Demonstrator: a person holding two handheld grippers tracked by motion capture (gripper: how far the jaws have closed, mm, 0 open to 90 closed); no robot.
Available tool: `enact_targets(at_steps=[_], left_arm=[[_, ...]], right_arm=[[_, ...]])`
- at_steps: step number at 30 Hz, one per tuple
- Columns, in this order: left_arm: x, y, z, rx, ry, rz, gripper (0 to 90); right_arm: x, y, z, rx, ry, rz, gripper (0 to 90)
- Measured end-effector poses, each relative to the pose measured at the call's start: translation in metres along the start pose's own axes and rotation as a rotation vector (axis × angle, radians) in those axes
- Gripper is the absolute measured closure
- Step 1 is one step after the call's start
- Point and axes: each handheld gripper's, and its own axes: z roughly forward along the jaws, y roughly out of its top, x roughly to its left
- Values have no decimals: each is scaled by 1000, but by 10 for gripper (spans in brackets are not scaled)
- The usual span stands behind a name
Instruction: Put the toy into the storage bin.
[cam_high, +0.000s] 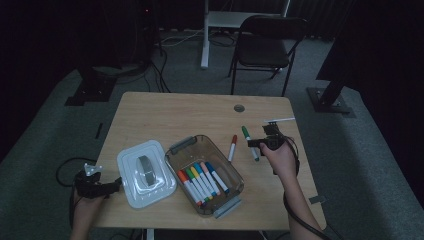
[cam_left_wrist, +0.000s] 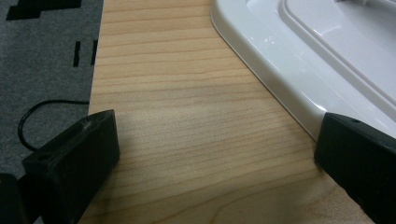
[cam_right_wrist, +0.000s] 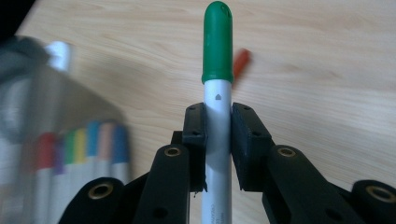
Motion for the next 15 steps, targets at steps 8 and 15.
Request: enact_targets(at_steps=[8,15], left_arm=[[0,0,0,-1,1,0,7],[0,0,0,-1,0,0,6]], right_arm=[[51,9,-23,-31,112,-115,768],[90,11,-35,-46,178,-192,768]])
